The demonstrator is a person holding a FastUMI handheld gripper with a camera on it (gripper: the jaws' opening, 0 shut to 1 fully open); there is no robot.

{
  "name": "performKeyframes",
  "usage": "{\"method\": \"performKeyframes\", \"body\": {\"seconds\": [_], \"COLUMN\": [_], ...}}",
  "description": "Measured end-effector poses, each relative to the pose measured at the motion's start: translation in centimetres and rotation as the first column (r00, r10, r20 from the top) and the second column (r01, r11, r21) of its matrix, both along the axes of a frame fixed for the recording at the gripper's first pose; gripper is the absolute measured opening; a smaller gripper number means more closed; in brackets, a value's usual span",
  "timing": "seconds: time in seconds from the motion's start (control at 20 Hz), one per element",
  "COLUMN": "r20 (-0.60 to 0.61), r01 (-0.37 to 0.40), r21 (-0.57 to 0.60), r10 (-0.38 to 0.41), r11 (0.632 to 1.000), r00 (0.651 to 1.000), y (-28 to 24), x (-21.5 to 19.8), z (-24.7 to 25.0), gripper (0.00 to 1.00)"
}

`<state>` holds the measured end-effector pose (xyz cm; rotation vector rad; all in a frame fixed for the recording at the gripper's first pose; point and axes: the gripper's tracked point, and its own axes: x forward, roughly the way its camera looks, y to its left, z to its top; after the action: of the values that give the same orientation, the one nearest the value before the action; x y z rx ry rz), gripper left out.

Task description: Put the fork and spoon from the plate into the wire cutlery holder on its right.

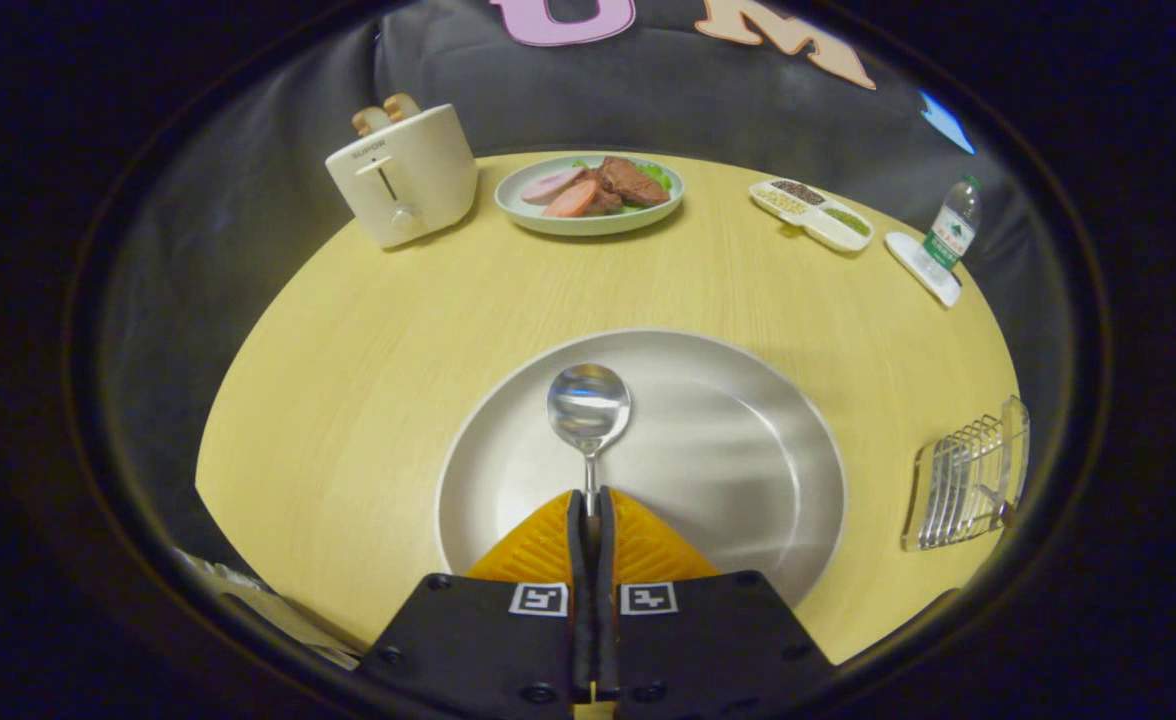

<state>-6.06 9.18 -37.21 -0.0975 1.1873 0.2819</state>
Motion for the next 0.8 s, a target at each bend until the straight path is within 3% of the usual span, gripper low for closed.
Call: {"method": "performKeyframes", "body": {"seconds": [0.55,0.8], "r20": [-0.041,-0.055], "r01": [-0.060,-0.046], "r21": [-0.034,-0.022], "r10": [0.058,0.044], "r11": [0.998,0.999], "r00": [0.997,0.997], "y": [-5.2,-7.6], "x": [-0.5,-0.5], "z": [4.8,7.2], "gripper": [0.05,0.05]}}
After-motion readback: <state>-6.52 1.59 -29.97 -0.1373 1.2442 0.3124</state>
